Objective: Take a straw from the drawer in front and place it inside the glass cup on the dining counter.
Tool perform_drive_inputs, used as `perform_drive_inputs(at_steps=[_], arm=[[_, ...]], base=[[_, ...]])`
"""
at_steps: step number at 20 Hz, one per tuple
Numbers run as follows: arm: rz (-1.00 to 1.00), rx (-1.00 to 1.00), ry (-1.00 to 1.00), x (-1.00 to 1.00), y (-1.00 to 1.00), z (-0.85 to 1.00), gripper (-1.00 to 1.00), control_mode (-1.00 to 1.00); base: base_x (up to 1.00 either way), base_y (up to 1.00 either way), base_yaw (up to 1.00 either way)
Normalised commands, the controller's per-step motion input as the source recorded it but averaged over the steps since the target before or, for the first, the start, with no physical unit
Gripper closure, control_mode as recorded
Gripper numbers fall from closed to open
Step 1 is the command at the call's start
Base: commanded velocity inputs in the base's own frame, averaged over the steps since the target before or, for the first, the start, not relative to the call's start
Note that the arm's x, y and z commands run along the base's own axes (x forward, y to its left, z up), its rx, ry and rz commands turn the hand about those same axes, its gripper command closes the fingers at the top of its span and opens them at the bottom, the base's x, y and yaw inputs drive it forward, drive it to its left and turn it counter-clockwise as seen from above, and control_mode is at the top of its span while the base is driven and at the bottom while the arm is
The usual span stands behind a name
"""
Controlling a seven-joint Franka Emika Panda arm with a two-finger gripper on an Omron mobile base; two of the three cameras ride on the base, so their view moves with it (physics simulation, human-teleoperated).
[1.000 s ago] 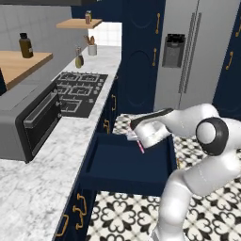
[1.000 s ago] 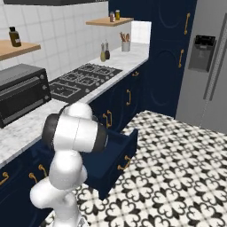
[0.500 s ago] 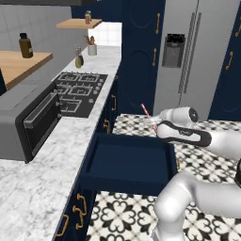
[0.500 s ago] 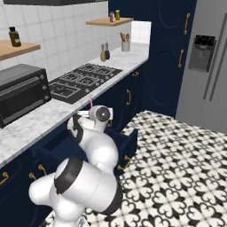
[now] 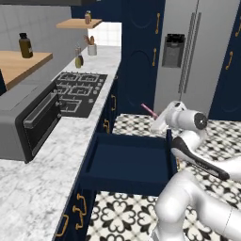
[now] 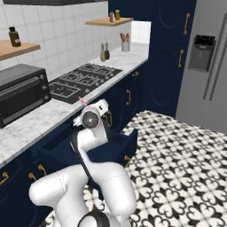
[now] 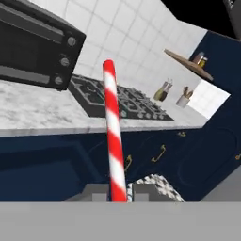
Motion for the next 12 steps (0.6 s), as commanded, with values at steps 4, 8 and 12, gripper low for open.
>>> perform_drive_inputs(at_steps=[4,8,12], arm=[[0.11,-0.74,-0.13,-0.49,0.01,0.55,1.0,-1.0],[0.01,-0.26,0.05,-0.58,0.0,0.8,1.0,-1.0],[0.0,-0.01,0.24,-0.6,-0.09,1.0,1.0,-1.0]], base=[[0.0,0.0,0.0],[0.0,0.0,0.0],[0.0,0.0,0.0]])
